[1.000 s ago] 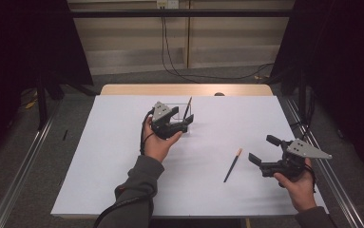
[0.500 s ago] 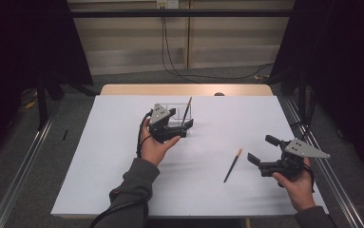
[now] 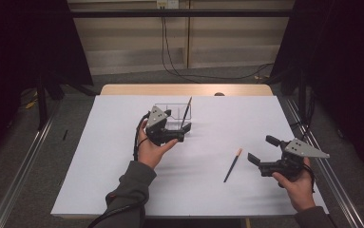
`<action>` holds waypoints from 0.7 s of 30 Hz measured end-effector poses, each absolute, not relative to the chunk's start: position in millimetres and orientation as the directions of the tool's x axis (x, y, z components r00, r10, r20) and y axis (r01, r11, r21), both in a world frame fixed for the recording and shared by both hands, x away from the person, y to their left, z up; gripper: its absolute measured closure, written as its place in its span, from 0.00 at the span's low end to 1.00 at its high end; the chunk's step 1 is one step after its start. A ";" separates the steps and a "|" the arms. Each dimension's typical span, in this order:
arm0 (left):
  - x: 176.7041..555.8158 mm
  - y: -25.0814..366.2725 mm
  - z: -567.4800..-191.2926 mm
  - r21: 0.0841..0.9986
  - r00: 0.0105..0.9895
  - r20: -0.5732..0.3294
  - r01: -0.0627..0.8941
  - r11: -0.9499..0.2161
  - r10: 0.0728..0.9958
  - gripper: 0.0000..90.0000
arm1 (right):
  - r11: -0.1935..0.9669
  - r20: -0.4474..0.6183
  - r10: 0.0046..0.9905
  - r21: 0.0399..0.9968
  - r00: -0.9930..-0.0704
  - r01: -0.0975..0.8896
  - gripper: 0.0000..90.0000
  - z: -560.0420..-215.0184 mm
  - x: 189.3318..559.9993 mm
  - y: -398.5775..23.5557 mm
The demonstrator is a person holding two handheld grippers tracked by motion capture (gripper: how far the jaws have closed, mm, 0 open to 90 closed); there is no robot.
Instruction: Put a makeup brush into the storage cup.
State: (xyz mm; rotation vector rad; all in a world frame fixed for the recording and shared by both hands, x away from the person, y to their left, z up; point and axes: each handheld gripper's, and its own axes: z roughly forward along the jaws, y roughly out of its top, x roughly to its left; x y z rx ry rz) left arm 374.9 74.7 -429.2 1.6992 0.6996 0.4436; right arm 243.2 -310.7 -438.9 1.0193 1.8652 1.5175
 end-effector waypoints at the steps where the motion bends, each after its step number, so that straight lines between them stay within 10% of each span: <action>1: 374.0 74.8 -429.2 0.970 0.747 -0.077 0.211 -0.125 0.660 0.07 | 0.087 0.063 0.813 0.970 -0.578 0.228 0.00 -438.7 242.9 -310.7; 21: 360.8 95.2 -429.5 0.975 0.790 -0.065 0.180 -0.129 0.610 0.02 | 0.088 0.061 0.818 0.969 -0.571 0.230 0.00 -439.3 241.2 -310.4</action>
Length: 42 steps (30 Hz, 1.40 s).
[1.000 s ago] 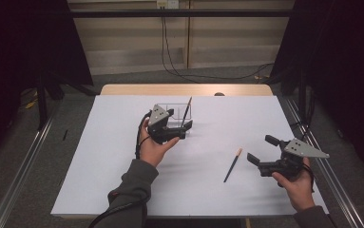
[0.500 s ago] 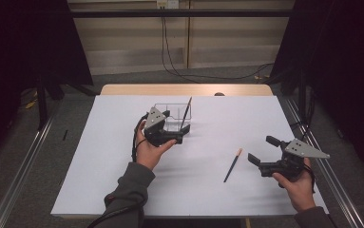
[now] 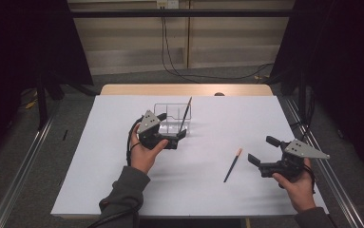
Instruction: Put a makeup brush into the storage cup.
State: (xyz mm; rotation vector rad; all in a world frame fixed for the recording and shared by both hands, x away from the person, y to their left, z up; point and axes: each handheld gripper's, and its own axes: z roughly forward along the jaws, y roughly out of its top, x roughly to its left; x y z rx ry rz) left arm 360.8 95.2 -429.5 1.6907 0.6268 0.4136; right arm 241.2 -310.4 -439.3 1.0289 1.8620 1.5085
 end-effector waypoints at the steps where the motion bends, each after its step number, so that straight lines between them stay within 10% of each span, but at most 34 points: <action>1: 360.4 97.8 -429.5 0.973 0.793 -0.048 0.175 -0.152 0.608 0.02 | 0.088 0.061 0.819 0.969 -0.570 0.230 0.00 -439.3 241.2 -310.5; 42: 334.6 154.5 -443.3 0.971 0.770 -0.127 0.225 -0.080 0.625 0.03 | 0.108 0.046 0.814 0.968 -0.580 0.229 0.01 -439.7 243.1 -306.9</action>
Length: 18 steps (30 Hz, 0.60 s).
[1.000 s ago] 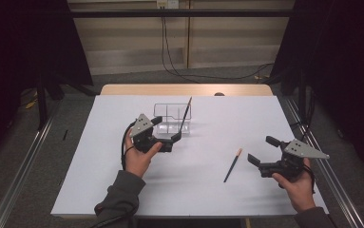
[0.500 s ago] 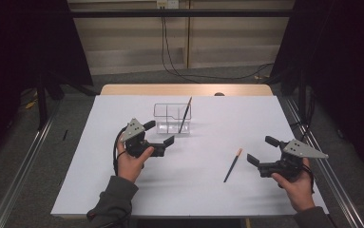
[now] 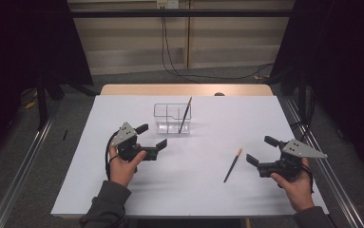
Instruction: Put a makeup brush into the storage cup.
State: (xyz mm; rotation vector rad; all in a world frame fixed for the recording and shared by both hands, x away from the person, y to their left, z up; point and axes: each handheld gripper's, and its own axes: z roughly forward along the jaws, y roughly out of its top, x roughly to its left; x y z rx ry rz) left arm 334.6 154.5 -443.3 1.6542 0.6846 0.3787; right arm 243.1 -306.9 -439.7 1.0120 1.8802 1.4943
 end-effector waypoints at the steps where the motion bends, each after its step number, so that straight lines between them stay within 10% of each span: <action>1: 334.0 156.6 -443.0 0.969 0.772 -0.119 0.227 -0.096 0.624 0.03 | 0.107 0.047 0.813 0.968 -0.581 0.228 0.01 -439.7 243.3 -306.8; 18: 324.4 170.3 -447.3 0.969 0.769 -0.135 0.235 -0.079 0.625 0.03 | 0.112 0.045 0.811 0.967 -0.583 0.230 0.01 -439.7 246.3 -303.3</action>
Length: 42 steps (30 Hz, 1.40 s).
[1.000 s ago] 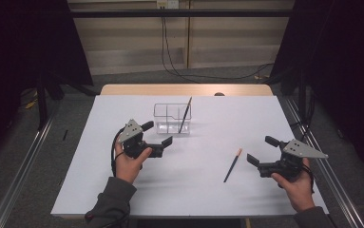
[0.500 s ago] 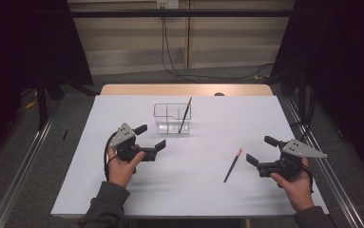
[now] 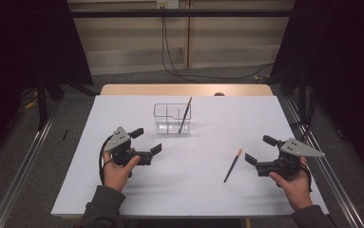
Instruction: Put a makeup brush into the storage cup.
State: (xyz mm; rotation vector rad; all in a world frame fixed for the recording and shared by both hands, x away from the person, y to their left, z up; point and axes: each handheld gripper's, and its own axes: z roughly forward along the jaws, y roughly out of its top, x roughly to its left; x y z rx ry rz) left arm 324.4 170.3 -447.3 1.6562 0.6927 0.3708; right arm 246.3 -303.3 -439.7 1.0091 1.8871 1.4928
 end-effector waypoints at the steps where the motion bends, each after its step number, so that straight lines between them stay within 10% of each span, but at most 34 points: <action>1: 324.1 171.1 -447.7 0.969 0.765 -0.137 0.236 -0.076 0.629 0.03 | 0.111 0.049 0.811 0.966 -0.584 0.235 0.01 -439.8 246.6 -302.6; 42: 319.8 183.4 -445.8 0.972 0.759 -0.144 0.229 -0.053 0.635 0.04 | 0.180 0.035 0.818 0.933 -0.575 0.313 0.01 -449.0 257.5 -283.5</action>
